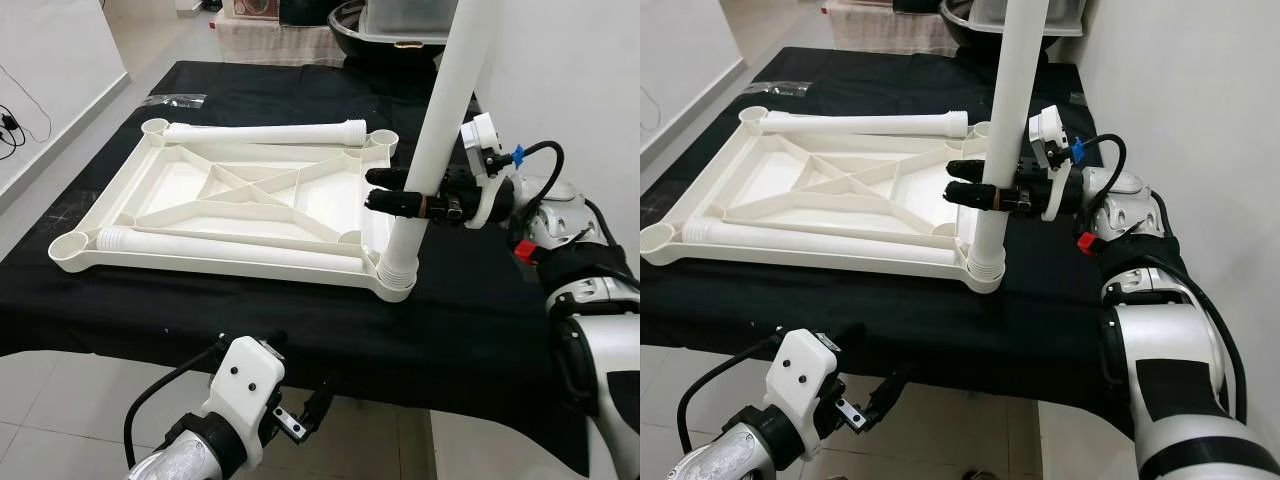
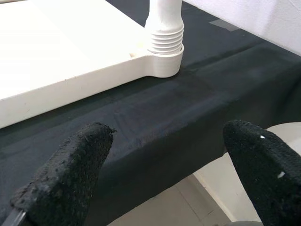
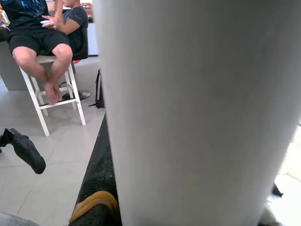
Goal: Building children table
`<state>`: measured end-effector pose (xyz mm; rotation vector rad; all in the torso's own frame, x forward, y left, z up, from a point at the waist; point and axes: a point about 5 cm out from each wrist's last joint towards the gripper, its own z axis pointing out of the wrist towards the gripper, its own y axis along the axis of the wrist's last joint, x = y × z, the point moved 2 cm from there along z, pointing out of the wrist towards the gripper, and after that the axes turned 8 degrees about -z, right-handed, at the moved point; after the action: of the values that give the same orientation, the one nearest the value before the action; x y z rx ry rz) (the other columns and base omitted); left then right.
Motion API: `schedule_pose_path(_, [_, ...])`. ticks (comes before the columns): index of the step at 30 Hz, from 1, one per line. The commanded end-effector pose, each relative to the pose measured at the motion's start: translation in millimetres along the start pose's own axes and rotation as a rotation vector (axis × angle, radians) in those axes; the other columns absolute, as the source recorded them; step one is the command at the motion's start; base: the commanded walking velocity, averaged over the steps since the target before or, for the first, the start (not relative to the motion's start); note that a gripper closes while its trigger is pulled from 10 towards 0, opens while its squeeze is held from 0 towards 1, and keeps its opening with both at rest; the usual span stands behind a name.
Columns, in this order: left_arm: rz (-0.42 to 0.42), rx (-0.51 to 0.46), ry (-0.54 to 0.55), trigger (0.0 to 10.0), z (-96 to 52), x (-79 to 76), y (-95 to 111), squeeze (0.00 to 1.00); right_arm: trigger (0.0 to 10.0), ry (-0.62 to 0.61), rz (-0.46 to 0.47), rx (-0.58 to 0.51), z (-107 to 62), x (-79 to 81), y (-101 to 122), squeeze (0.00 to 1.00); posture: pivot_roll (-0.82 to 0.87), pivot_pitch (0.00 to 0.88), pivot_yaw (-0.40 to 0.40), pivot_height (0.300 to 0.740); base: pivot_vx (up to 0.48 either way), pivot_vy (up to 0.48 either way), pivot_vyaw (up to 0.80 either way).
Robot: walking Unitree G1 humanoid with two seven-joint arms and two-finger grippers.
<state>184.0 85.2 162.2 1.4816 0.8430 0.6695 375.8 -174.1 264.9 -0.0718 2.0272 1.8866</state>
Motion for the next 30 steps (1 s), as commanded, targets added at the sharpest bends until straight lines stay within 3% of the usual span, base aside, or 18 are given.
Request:
schedule_pose_path(1, [-0.009,0.011,0.001,10.0,-1.2,-1.4,-2,0.00,10.0,0.021,0.084,0.034,2.1,9.3,-22,0.00,0.17,0.179,-0.028,0.740,0.000,0.000,0.00])
schedule_pose_path(2, [-0.009,0.005,0.001,10.0,0.7,-1.5,-1,0.00,10.0,-0.090,0.101,0.040,6.4,6.3,-32,0.00,0.17,0.178,-0.028,0.740,0.000,0.000,0.00])
schedule_pose_path(5, [-0.005,-0.002,0.003,10.0,2.3,-1.0,0,0.00,10.0,-0.192,0.125,0.024,10.7,3.9,-40,0.00,0.17,0.178,-0.029,0.740,0.000,0.000,0.00])
schedule_pose_path(10, [0.005,-0.006,0.010,10.0,4.1,3.2,1,0.00,10.0,-0.271,0.128,0.018,12.9,5.8,-49,0.00,0.17,0.173,-0.026,0.740,0.000,0.000,0.00])
schedule_pose_path(17, [0.012,-0.010,0.016,10.0,5.2,6.1,1,0.00,10.0,-0.286,0.114,0.000,13.7,10.3,-52,0.00,0.16,0.171,-0.026,0.740,0.000,0.000,0.00])
schedule_pose_path(20, [0.022,-0.014,0.023,10.0,6.8,10.3,2,0.00,10.0,-0.336,0.053,-0.005,26.0,16.3,-48,0.00,0.15,0.174,-0.021,0.740,0.000,0.000,0.00])
schedule_pose_path(30, [0.025,-0.017,0.035,10.0,8.3,12.5,1,0.00,10.0,-0.554,0.112,0.112,52.6,2.4,-49,0.00,0.15,0.175,-0.028,0.740,0.000,0.000,0.00])
